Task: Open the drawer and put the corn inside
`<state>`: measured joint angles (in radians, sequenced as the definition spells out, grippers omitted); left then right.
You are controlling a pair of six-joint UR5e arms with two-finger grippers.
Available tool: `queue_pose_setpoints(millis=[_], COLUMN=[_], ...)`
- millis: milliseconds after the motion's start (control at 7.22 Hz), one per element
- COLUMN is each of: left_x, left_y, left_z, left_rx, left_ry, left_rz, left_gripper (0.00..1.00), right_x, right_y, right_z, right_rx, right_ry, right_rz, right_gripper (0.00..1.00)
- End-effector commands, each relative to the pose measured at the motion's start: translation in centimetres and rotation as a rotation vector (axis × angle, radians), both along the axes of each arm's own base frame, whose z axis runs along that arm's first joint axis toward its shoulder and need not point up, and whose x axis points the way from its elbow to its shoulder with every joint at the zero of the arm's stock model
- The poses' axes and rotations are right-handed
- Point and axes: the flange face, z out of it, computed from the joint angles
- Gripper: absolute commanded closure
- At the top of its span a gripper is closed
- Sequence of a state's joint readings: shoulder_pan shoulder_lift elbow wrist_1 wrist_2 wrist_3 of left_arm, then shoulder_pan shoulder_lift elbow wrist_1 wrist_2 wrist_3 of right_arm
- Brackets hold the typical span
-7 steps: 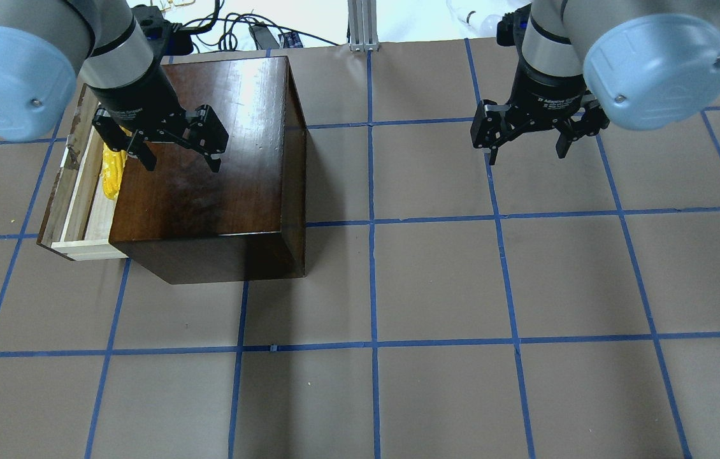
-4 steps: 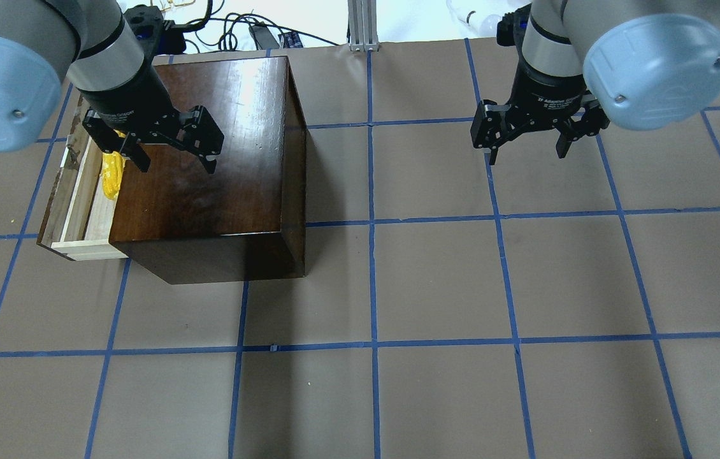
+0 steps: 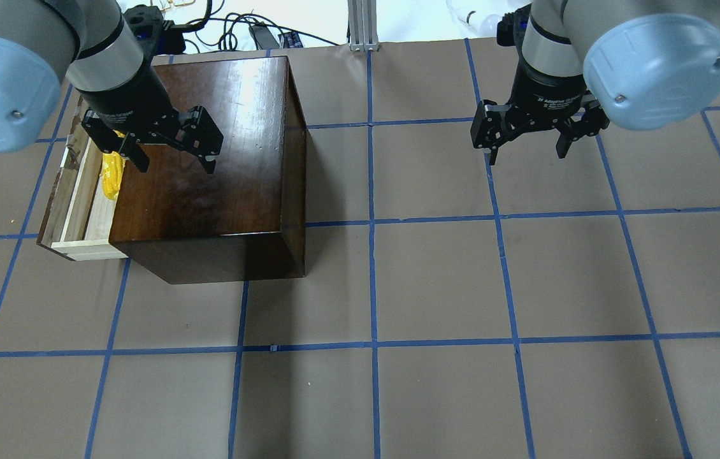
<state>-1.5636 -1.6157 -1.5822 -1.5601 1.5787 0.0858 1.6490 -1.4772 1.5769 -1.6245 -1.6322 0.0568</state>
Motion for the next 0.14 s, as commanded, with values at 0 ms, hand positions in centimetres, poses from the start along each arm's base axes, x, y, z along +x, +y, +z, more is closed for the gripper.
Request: queue_pose_setpoints(millis=[0], left_x=[-0.03], left_y=[0.02], left_z=[0.05], left_rx=[-0.001], left_ry=[-0.003], left_rz=[-0.001], left_gripper=[0.00], right_x=[0.00], right_y=[0.00], right_z=[0.00], right_rx=[0.000], right_ry=[0.000], right_rz=[0.000], right_gripper=[0.00])
